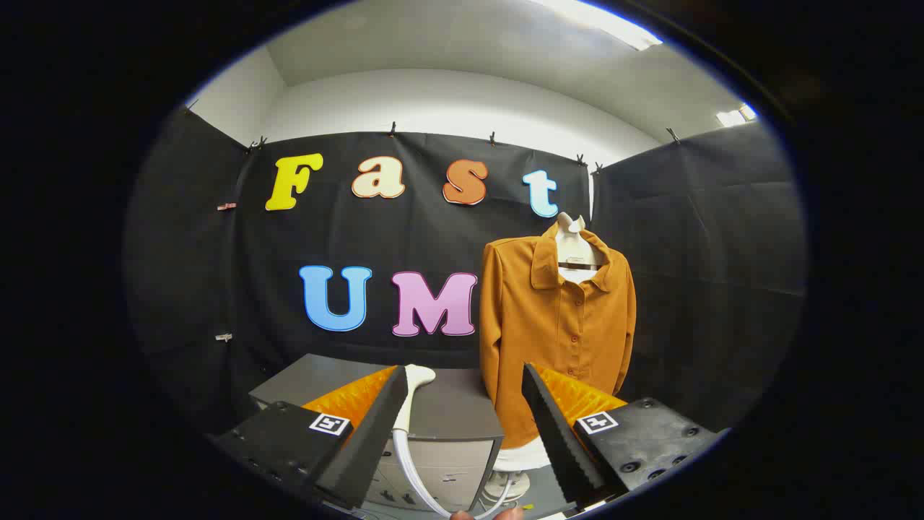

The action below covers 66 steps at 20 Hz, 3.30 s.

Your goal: Iron the clothes twice with a garment steamer, once on the left side and once on the right side.

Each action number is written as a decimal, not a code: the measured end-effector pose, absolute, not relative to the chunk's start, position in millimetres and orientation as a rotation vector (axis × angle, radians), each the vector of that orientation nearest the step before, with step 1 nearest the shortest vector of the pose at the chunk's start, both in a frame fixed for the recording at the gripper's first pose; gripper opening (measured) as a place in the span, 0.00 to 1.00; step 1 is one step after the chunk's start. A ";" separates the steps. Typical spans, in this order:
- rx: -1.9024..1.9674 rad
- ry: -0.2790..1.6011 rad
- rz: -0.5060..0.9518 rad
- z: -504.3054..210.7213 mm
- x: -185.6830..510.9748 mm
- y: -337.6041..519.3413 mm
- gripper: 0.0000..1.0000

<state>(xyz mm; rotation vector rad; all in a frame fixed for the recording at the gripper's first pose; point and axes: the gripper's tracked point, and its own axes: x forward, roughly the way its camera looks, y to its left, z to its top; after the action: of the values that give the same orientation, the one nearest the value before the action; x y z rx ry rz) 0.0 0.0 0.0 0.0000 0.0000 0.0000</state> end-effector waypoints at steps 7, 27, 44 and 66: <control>0.009 0.016 -0.001 -4.1 -1.6 3.9 0.98; 0.048 0.049 0.058 -12.2 10.5 24.3 0.98; -0.029 0.638 0.147 -212.1 149.0 119.9 0.99; 0.087 0.246 0.166 -122.6 141.0 89.9 0.23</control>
<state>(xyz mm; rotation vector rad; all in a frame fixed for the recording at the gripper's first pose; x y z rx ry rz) 141.0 89.9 -122.6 0.0870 0.2455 0.1660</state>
